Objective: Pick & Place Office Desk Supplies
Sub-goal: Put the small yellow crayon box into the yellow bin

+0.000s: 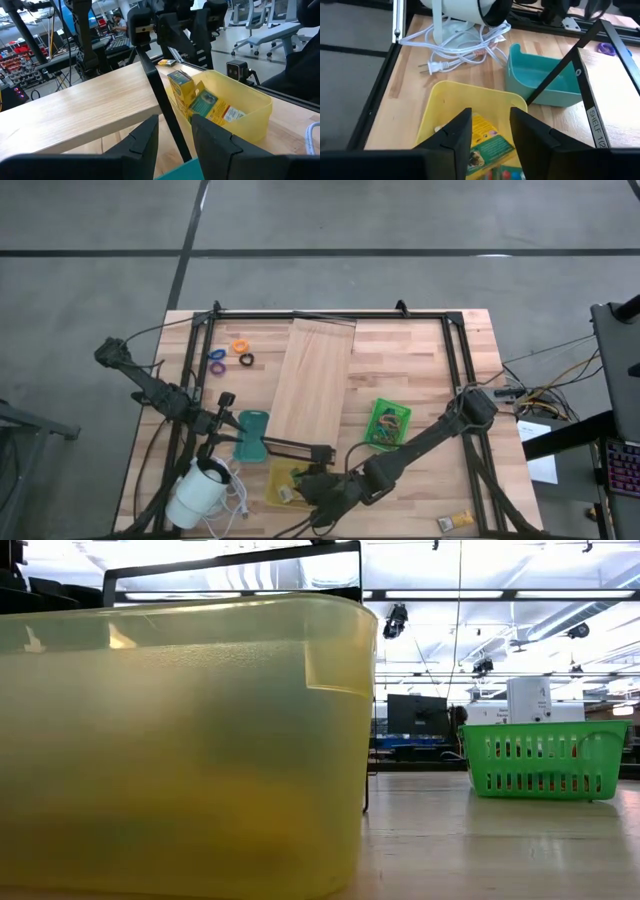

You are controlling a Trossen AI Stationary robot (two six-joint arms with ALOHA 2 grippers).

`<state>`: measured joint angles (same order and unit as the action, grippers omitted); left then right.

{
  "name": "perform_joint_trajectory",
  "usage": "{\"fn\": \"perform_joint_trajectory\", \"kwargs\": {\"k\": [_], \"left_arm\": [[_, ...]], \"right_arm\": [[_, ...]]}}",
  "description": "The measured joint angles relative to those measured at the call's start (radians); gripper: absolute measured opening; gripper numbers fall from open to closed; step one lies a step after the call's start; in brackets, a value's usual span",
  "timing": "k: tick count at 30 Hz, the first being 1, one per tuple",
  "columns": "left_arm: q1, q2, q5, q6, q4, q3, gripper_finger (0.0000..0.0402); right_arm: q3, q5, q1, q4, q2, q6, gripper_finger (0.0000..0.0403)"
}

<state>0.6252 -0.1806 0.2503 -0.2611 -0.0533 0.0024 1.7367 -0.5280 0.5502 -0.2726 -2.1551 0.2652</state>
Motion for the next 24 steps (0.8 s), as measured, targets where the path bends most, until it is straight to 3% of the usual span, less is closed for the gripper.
{"fn": "perform_joint_trajectory", "kwargs": {"k": [6,11,18,24], "left_arm": [[0.000,0.000,0.000,0.000,0.000,0.000,0.0120],[0.000,0.000,0.000,0.000,0.000,0.000,0.0120],[0.000,0.000,0.000,0.000,0.000,0.000,0.0120],[0.000,0.000,0.000,0.000,0.000,0.000,0.0120]], "right_arm": [[0.003,0.017,0.021,-0.040,0.023,-0.064,0.0150],[0.006,0.017,0.040,-0.205,0.091,-0.026,0.0146],[0.006,0.152,0.087,-0.450,0.178,0.191,0.0137],[0.007,0.230,0.156,-0.680,0.227,0.555,0.0137]]}}
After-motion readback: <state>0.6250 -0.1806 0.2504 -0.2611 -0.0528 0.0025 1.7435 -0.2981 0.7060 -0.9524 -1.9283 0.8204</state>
